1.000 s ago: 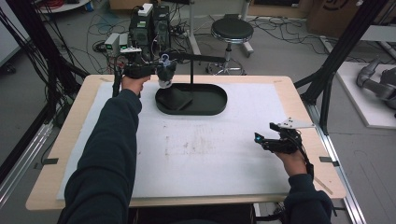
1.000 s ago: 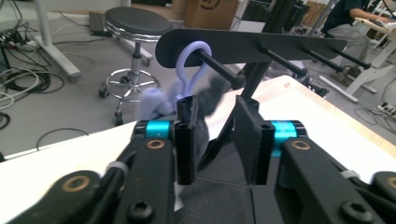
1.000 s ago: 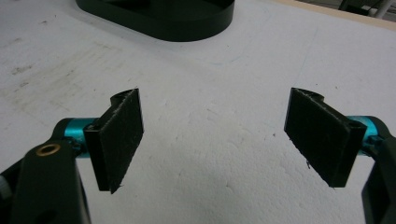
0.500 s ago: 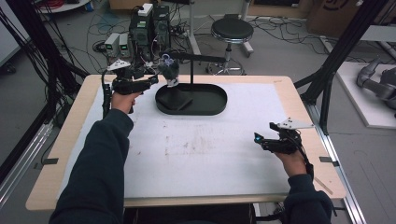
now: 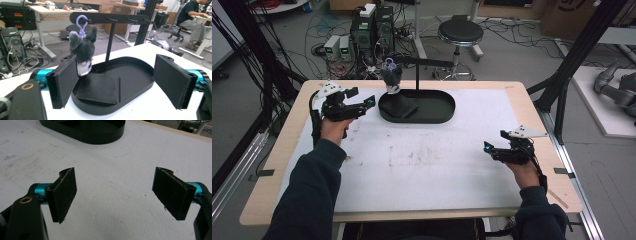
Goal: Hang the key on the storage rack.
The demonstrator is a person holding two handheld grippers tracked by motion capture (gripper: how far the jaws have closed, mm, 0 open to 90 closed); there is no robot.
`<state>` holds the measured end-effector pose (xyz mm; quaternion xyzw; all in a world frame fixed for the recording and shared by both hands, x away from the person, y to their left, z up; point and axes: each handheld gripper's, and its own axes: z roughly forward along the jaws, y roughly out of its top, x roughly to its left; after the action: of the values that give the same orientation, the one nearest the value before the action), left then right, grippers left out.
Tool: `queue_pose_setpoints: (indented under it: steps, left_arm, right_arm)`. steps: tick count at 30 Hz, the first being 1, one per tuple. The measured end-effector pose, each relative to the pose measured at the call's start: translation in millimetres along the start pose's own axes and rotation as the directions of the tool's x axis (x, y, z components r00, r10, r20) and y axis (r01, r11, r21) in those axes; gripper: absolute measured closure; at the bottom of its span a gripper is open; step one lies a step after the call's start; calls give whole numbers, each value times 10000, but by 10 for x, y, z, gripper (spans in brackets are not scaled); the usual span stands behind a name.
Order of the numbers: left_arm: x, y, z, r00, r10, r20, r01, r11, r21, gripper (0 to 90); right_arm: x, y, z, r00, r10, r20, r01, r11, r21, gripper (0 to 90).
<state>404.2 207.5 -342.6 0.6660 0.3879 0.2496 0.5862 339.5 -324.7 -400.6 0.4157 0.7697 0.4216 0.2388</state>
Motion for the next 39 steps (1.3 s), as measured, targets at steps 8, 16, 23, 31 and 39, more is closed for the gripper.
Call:
queue_pose_setpoints:
  steps: [8,16,23,31,39]
  left_arm:
    - [-91,-185,-261,9989,230,-403,-232,9997,-42,178]
    - [-108,-433,-479,9974,246,-674,-239,9997,109,178]
    - [-109,-525,-558,9955,423,-851,-404,9989,234,178]
    - [-112,-634,-576,9935,638,-947,-603,9974,396,178]
    - [-69,-706,-592,9952,386,-904,-347,9985,434,178]
  right_arm:
    - [38,41,31,9998,-176,43,176,9998,-45,199]
    - [78,64,18,9995,-301,135,302,9995,-128,200]
    - [98,73,25,9993,-318,196,320,9994,-97,199]
    - [95,69,27,9994,-256,248,258,9996,-86,199]
    - [88,63,39,9989,-348,311,349,9994,-10,199]
